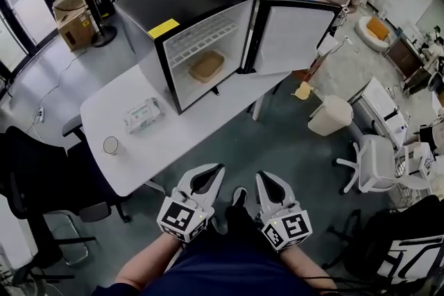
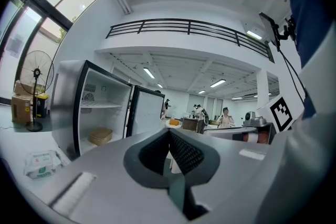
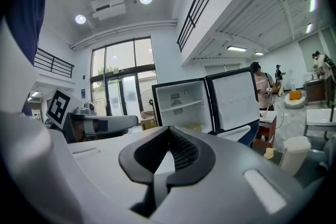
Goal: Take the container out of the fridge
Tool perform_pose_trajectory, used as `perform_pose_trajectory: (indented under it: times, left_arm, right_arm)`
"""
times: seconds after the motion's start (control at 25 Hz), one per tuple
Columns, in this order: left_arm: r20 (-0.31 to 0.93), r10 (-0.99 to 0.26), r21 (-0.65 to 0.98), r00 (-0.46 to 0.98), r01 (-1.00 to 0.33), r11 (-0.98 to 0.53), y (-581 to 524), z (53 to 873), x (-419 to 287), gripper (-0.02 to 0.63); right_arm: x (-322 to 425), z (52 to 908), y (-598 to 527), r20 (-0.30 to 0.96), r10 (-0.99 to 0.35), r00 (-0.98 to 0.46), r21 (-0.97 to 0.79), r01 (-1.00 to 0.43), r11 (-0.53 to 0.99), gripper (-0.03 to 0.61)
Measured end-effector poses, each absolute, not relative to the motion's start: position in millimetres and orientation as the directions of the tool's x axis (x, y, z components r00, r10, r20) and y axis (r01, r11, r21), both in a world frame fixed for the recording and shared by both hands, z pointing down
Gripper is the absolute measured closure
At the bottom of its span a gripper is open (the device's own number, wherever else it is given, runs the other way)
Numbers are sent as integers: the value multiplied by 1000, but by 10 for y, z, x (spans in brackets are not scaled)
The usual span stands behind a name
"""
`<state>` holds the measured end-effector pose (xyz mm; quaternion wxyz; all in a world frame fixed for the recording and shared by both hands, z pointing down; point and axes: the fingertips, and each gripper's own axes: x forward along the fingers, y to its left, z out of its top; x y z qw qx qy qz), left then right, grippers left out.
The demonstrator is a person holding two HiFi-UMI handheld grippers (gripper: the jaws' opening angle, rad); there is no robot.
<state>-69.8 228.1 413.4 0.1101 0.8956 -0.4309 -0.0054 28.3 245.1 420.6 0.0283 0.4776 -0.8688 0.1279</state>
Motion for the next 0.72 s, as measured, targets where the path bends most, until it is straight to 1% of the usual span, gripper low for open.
perform_pose_trajectory:
  times: [0.24, 0.72]
  left_arm:
    - [111, -812, 190, 573, -814, -548, 1805, 4139, -674, 611]
    - [153, -880, 140, 449, -892, -431, 915, 4124, -380, 611]
  right_arm:
    - [323, 4211, 1917, 147, -786, -601, -236, -793, 562, 574]
    - [712, 4209, 937, 119, -715, -689, -288, -713, 640, 574]
